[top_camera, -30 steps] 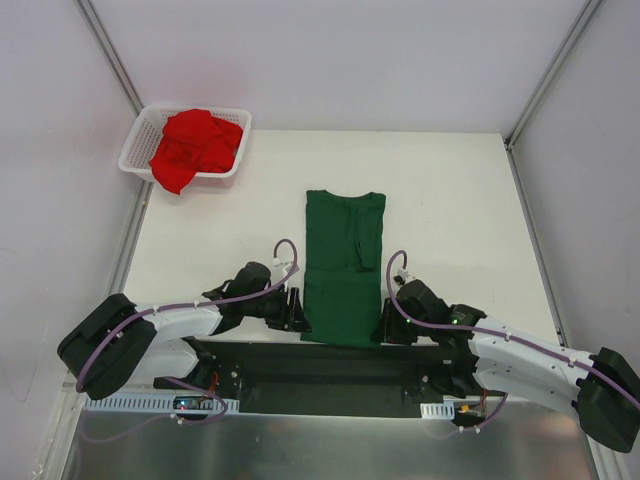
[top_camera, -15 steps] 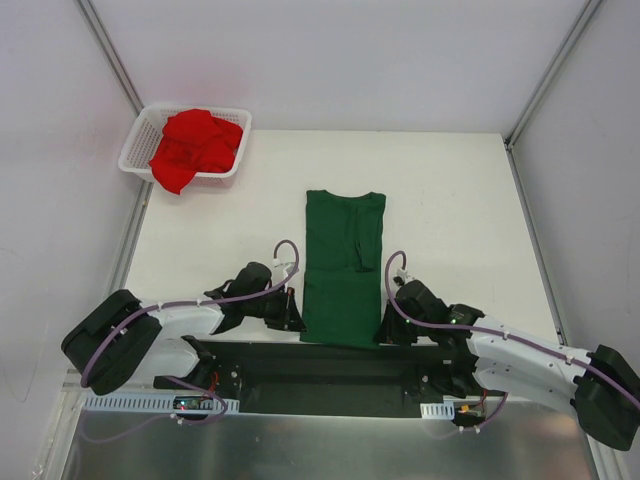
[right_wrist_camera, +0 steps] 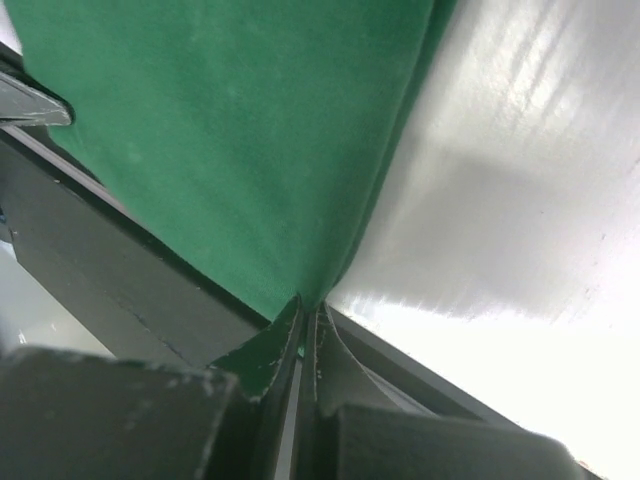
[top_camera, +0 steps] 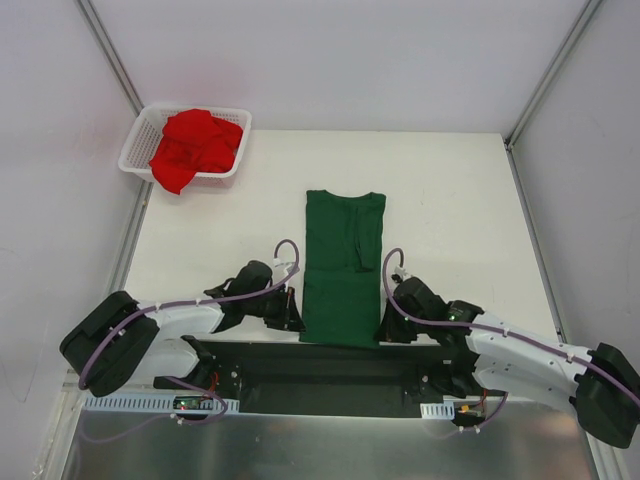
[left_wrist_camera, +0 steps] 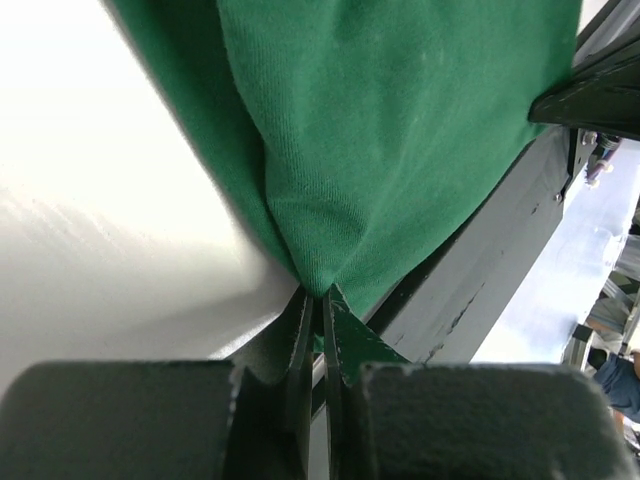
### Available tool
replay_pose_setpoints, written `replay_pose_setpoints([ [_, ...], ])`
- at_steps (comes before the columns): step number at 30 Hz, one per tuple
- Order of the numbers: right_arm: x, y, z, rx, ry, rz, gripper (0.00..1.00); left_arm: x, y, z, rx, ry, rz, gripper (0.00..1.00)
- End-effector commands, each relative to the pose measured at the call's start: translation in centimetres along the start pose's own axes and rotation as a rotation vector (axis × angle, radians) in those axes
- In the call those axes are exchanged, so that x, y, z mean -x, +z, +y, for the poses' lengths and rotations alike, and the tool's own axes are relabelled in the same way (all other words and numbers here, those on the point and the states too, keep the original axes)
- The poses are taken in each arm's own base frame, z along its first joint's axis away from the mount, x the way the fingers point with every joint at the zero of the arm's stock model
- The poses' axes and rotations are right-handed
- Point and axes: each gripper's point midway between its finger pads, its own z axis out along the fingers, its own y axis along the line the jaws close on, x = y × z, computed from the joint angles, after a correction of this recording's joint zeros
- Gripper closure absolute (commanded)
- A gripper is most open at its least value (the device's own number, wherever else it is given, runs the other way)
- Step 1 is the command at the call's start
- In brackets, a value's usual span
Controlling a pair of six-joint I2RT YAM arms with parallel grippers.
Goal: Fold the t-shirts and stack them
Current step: Grab one side of the 2/3 rectangular tshirt with both arms
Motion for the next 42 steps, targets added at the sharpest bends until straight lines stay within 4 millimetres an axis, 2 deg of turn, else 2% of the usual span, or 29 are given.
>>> replay_pose_setpoints([
  [1,1.8,-1.6,1.4,0.006,-0.041,-0.055,0.99,0.9,-1.1,-0.3,0.042,0.031,-0.012,1.00],
  [5,3.2,-2.7,2.7,0.014,-0.069,-0.085,0.99,2.4,-2.0,-1.8,0.039,0.063,-0.043,1.00],
  [13,4.8,-3.1,3.8,-0.013,-0.116,-0.105,0.99,6.1,-2.6,-4.5,0.031,0.113,-0.092,1.00],
  [15,5.0,-2.6,3.8,-0.038,-0.133,-0.092,0.99,6.6,-2.3,-4.3,0.045,0.115,-0.093,1.00],
  [16,5.5,-2.6,4.3,-0.031,-0.141,-0.098,0.99,7.2,-2.2,-4.6,0.044,0.126,-0.100,1.00],
  [17,6.1,-2.1,3.8,-0.075,-0.143,-0.112,0.99,7.5,-2.1,-4.6,0.047,0.130,-0.101,1.00],
  [20,7.4,-2.0,4.3,-0.092,-0.152,-0.139,0.99,8.7,-2.0,-4.4,0.061,0.132,-0.113,1.00],
  [25,9.1,-1.7,4.6,-0.135,-0.145,-0.155,0.99,11.5,-2.9,-3.9,0.067,0.129,-0.171,1.00],
  [28,10.2,-2.0,4.8,-0.155,-0.143,-0.177,0.99,13.1,-3.6,-3.8,0.061,0.130,-0.200,1.00],
  [33,12.2,-3.7,4.7,-0.187,-0.142,-0.230,0.99,14.7,-4.1,-4.1,0.052,0.138,-0.223,1.00],
  [35,13.0,-4.4,4.4,-0.198,-0.130,-0.249,0.99,15.6,-4.4,-4.8,0.040,0.149,-0.233,1.00],
  [39,14.4,-5.2,4.3,-0.202,-0.122,-0.273,0.99,17.5,-4.2,-5.6,0.033,0.178,-0.245,1.00],
  [40,14.9,-5.4,4.5,-0.200,-0.125,-0.283,0.99,18.5,-4.4,-6.2,0.026,0.194,-0.262,1.00],
  [42,15.5,-5.1,4.2,-0.217,-0.117,-0.280,0.99,19.3,-4.0,-6.1,0.030,0.196,-0.257,1.00],
])
